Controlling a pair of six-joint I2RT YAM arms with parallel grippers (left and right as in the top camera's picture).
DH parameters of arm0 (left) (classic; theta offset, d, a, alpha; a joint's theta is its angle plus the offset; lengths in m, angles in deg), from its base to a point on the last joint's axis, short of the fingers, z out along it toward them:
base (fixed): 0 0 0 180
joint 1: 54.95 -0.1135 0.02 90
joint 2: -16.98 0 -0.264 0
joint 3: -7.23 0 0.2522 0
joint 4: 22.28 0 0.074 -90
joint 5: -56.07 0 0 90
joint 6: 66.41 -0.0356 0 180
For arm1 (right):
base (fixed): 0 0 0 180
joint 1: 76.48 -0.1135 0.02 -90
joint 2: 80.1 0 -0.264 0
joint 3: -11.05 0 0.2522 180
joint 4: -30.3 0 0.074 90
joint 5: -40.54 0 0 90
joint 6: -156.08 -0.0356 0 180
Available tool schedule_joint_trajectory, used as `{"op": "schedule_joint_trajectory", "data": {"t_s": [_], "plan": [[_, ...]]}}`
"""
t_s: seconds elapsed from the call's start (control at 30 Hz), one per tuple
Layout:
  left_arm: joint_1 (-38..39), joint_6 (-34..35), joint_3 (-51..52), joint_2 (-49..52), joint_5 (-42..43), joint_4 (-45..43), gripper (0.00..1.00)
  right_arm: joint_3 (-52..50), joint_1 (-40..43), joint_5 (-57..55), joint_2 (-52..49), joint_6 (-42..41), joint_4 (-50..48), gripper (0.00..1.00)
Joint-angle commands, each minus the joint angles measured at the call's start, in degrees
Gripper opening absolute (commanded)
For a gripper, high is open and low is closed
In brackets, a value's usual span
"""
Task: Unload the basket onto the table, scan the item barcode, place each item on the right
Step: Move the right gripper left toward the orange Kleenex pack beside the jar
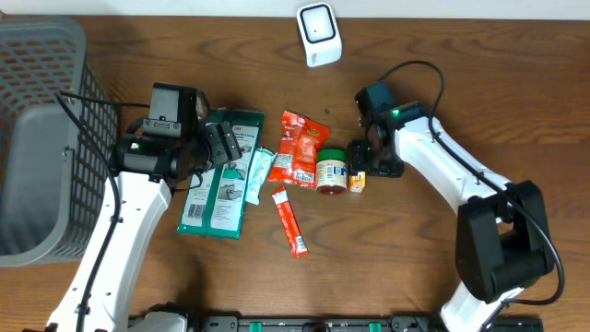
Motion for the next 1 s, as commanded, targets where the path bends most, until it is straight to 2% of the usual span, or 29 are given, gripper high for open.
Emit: {"op": "schedule_joint_trajectory", "data": {"t_s": [0.0,0.1,0.43,0.57,0.8,0.97], "plan": [[-0.2,-0.3,-0.9,-0.3,-0.5,0.2,0.87,0.8,-0.2,-1.2,-0.7,0.7,-0.3,0.56],[-0.2,-0.3,-0.9,-0.3,-0.5,0.2,0.87,0.8,0.2,-4.0,-0.7,0.9,0.2,0.52],[-0.2,-0.3,-0.9,-0.3,-0.5,0.2,0.87,0.8,1.5,-13.1,-0.7,1.0,2.8,0.52],[-0.2,-0.3,-0.9,-0.3,-0.5,0.2,0.87,1.6,3.1,-12.5,-0.5,2.0,3.1,0.52],[-0.2,-0.3,-0.9,-0.3,-0.5,0.2,0.87,3.7,3.1,-4.6,0.5,1.9,3.9,0.51],[-0.2,-0.3,-0.9,-0.3,-0.5,0.2,0.87,3.2,0.5,-5.1,0.4,0.4,3.6,0.45]]}}
